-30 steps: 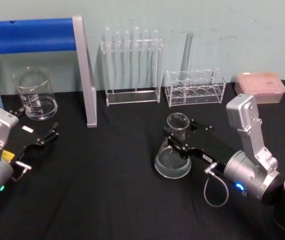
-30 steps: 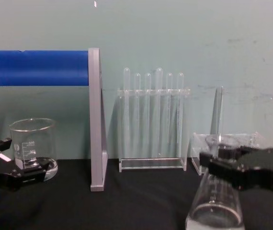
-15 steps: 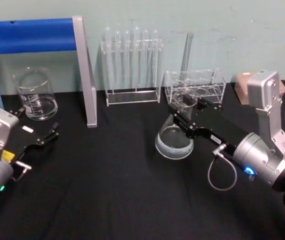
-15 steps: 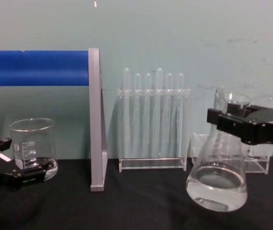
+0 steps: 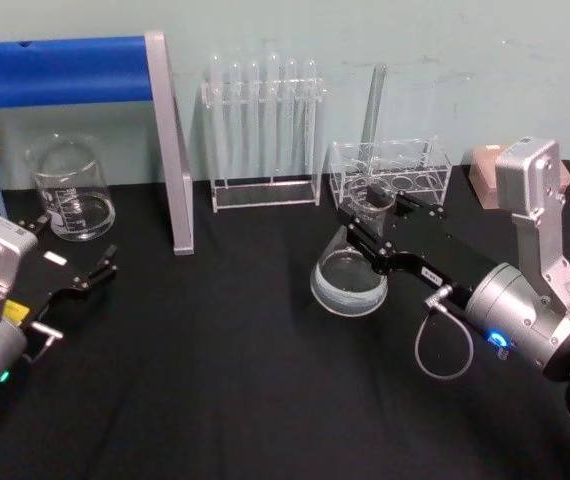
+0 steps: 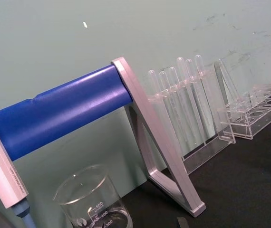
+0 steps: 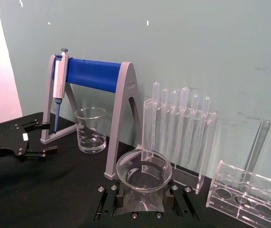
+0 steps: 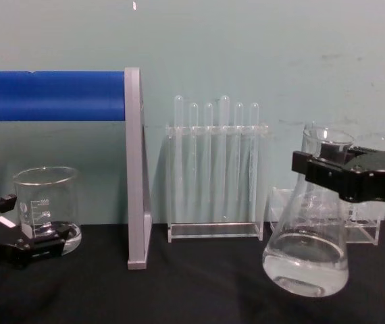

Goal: Grasp the erlenmeyer flask with one hand, shake it three times, then place it back.

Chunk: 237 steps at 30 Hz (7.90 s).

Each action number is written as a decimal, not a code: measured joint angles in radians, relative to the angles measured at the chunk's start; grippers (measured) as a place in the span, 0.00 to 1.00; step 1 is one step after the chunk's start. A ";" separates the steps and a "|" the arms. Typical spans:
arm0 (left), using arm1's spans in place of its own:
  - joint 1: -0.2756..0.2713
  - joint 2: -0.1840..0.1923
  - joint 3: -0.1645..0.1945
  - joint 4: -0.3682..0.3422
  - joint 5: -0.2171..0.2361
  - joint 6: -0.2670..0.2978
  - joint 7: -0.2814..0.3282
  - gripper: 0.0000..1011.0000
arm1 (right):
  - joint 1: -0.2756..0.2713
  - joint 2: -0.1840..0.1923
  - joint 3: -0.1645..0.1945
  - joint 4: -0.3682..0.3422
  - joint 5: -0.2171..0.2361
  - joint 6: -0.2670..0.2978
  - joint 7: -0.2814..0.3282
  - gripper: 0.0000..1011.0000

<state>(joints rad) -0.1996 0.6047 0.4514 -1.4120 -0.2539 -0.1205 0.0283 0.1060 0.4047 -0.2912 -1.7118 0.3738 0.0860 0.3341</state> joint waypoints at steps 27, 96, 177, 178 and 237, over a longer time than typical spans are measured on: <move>0.000 0.000 0.000 0.000 0.000 0.000 0.000 0.99 | -0.032 -0.001 -0.093 -0.071 -0.008 0.009 0.051 0.45; 0.000 0.000 0.000 0.000 0.000 0.000 0.000 0.99 | 0.056 -0.057 0.072 0.085 -0.094 0.002 -0.050 0.45; 0.000 0.000 0.000 0.000 0.000 0.000 0.000 0.99 | 0.072 -0.039 0.061 0.110 -0.074 0.017 -0.086 0.45; 0.000 0.000 0.000 0.000 0.000 0.000 0.000 0.99 | 0.073 -0.041 0.064 0.112 -0.076 0.017 -0.088 0.44; 0.000 0.000 0.000 0.000 0.000 0.000 0.000 0.99 | -0.031 0.007 -0.103 -0.080 -0.032 0.031 0.063 0.45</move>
<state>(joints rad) -0.1995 0.6047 0.4514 -1.4120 -0.2539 -0.1206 0.0283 0.0746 0.4121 -0.3947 -1.7918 0.3420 0.1171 0.3971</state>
